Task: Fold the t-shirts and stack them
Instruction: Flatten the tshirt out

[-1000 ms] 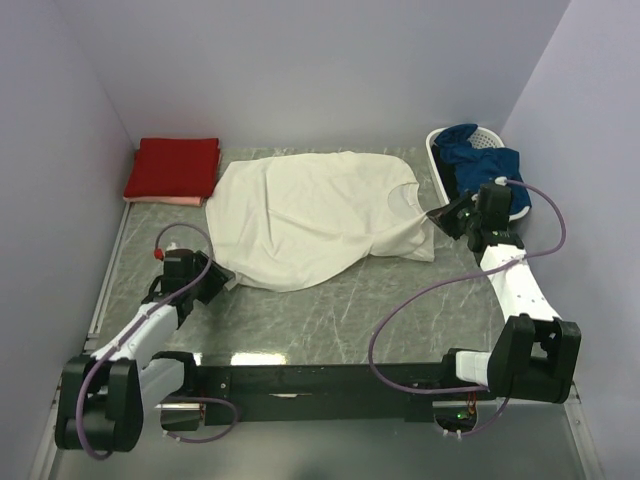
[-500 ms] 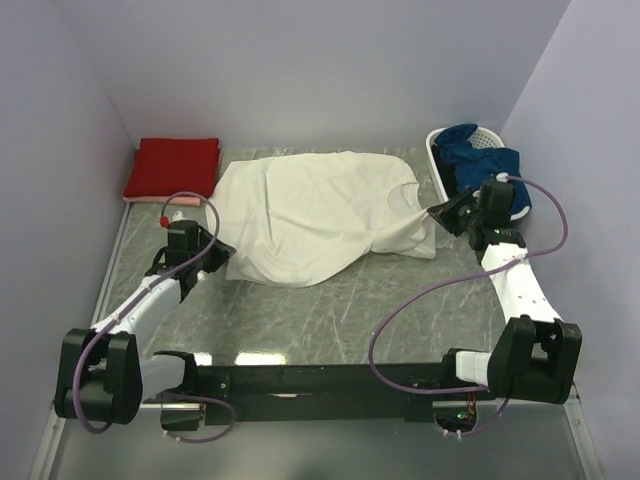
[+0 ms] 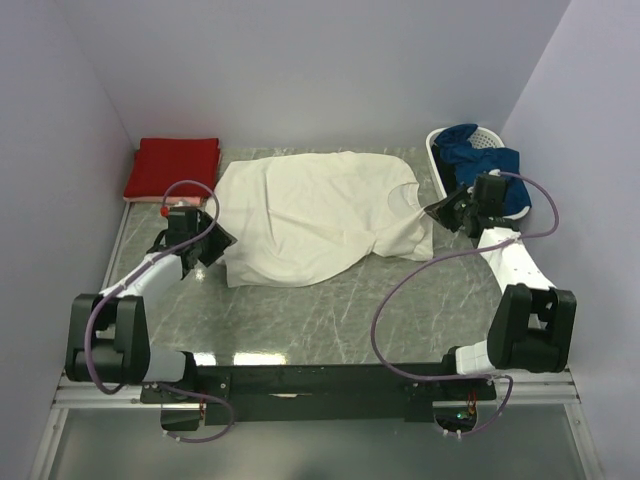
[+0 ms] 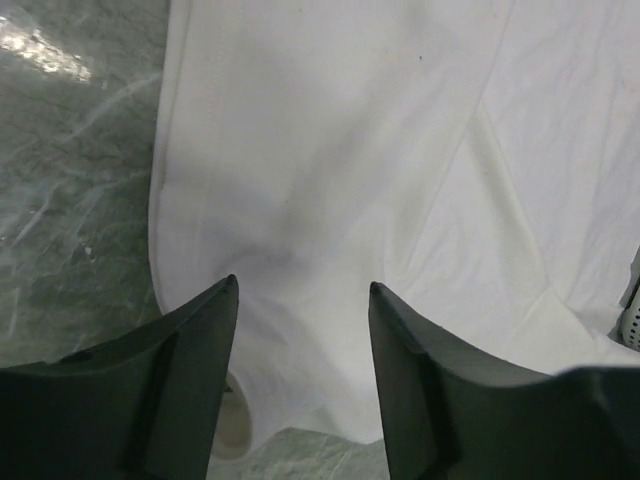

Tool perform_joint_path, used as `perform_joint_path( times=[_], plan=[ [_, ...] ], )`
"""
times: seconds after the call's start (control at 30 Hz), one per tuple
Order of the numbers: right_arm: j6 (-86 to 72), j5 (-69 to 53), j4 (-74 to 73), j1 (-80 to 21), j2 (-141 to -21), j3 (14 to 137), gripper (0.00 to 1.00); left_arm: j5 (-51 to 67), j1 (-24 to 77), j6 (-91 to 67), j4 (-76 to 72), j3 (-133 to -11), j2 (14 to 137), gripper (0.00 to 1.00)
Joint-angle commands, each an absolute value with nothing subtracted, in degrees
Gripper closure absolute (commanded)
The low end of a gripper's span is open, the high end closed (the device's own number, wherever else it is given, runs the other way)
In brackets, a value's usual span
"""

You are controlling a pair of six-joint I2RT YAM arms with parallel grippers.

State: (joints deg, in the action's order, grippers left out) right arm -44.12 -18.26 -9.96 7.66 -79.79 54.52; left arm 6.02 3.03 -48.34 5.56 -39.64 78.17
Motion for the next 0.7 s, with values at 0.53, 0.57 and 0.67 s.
perform_joint_path(
  times=[0.53,0.57,0.67],
  plan=[
    [-44.3,-20.3,-4.31,7.47,-83.67,56.16,1.0,-10.1,11.33,-54.66,13.27,-20.48,49.04,0.47],
    [-44.12,-20.22,-4.39,7.47,-83.5,55.99,1.0,-11.06,12.47,-55.97,13.27,-19.96,48.96,0.48],
    [-43.95,-20.3,-4.57,7.38,-82.79,55.2,1.0,-14.06,15.81,-57.65,12.66,-18.99,48.69,0.49]
  ],
)
